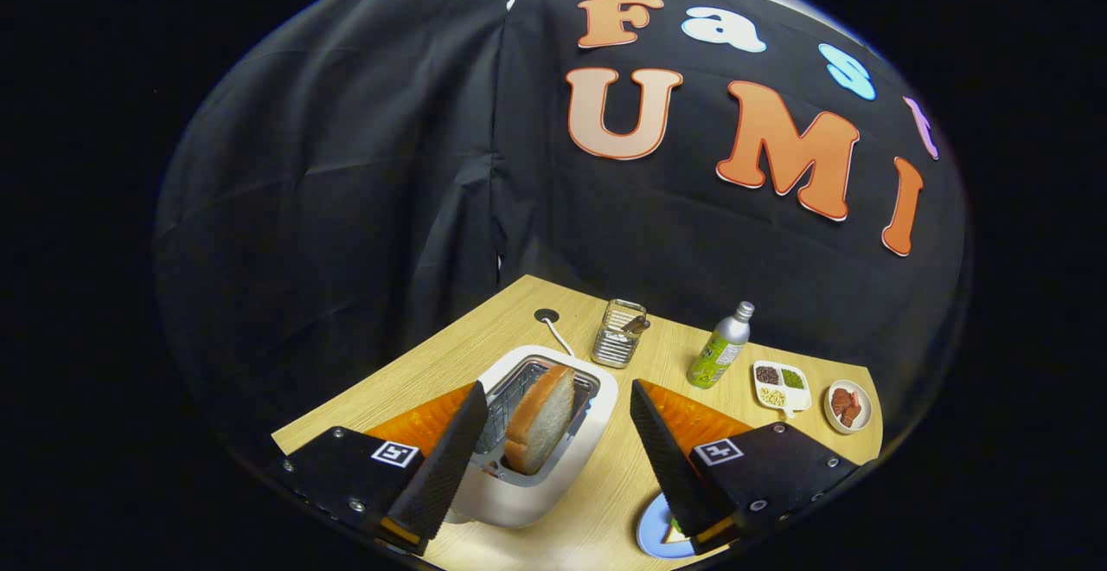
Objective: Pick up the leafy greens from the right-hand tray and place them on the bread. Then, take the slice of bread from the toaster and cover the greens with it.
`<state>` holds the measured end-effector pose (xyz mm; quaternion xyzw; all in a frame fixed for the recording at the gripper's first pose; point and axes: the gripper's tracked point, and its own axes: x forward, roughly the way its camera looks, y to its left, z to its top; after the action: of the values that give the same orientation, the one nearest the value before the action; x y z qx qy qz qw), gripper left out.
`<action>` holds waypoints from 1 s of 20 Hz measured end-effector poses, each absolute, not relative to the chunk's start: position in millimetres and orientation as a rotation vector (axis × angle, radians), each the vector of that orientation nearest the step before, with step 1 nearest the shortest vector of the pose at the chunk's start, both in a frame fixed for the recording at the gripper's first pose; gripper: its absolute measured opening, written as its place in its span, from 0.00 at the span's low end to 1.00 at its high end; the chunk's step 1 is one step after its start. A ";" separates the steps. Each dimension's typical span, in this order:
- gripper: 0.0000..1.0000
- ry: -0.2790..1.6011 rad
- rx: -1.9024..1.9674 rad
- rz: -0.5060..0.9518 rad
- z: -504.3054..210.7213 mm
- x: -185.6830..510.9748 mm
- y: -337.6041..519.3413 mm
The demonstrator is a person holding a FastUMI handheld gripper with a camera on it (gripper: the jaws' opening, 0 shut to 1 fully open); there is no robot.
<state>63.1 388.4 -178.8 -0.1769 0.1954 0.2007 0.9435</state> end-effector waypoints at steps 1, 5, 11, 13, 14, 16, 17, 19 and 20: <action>0.99 0.407 -0.363 0.411 -182.9 64.1 390.6; 0.95 0.444 -0.368 0.424 -198.8 62.1 401.4; 0.58 0.447 -0.395 0.436 -205.9 59.8 407.5; 0.36 0.442 -0.396 0.425 -204.6 59.6 404.2; 0.26 0.445 -0.384 0.421 -205.3 59.3 402.9; 0.12 0.440 -0.372 0.394 -201.9 60.5 397.3; 0.07 0.440 -0.371 0.390 -200.6 60.5 396.7; 0.05 0.424 -0.366 0.396 -193.1 58.8 397.9; 0.06 0.414 -0.361 0.398 -187.7 58.7 398.0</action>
<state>58.7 398.0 -187.7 -0.1771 0.2033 0.1951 0.9430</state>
